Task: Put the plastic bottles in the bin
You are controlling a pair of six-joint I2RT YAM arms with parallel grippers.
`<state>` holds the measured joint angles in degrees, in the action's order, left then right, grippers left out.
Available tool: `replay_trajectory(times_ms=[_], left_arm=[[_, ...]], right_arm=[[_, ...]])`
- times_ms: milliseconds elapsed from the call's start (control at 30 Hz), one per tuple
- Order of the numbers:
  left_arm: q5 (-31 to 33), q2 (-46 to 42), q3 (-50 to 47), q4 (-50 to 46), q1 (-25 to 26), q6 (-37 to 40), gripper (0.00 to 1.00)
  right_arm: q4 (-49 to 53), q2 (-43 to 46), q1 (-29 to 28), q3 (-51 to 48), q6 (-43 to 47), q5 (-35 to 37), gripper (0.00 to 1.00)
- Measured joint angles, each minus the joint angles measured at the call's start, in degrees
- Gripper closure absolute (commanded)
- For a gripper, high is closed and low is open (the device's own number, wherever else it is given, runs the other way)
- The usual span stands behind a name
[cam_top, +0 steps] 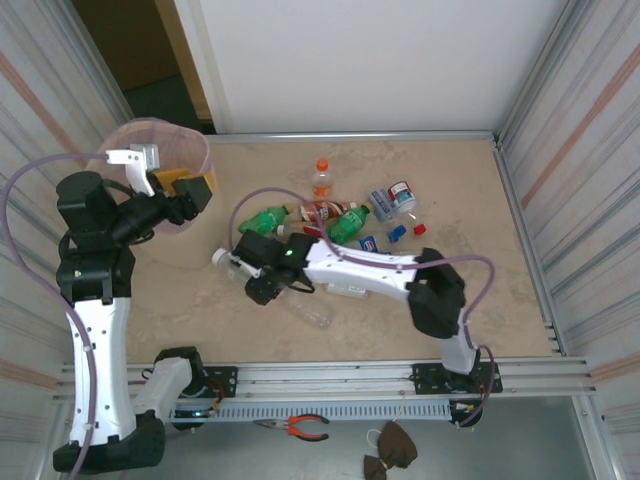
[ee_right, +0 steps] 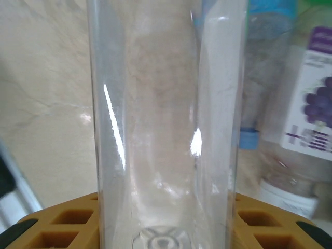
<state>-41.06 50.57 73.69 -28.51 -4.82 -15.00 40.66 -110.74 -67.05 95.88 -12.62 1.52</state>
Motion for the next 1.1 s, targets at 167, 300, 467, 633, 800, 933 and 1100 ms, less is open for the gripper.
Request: replay_trajectory(times_ms=[167, 300, 467, 633, 800, 933, 1100], left_arm=[[-0.68, 1.33, 0.07, 4.37, 5.03, -0.74, 0.25], [-1.27, 3.32, 0.37, 8.26, 9.55, -0.92, 0.24], [-3.08, 6.29, 1.05, 14.53, 14.60, -0.98, 0.23], [-6.03, 10.91, 3.96, 20.85, 19.43, -1.14, 0.22], [-9.64, 15.30, 7.98, 24.70, 23.65, -0.42, 0.22], [-12.63, 16.74, 9.97, 26.25, 26.73, 0.83, 0.22], [-15.21, 17.07, 12.24, 26.93, 29.49, 2.84, 0.22]], right_arm=[[-6.34, 12.46, 5.99, -8.83, -3.56, -4.13, 0.58], [-11.65, 21.07, 12.09, -15.06, -6.34, -7.13, 0.60], [-18.75, 31.12, 19.19, -21.64, -8.24, -10.84, 0.61], [-26.88, 39.69, 25.03, -26.49, -8.39, -14.75, 0.61], [-34.23, 46.21, 27.82, -29.27, -7.48, -18.16, 0.62], [-39.15, 49.81, 28.46, -29.35, -4.76, -22.62, 0.62], [-42.97, 53.16, 28.46, -29.35, -1.09, -28.33, 0.63]])
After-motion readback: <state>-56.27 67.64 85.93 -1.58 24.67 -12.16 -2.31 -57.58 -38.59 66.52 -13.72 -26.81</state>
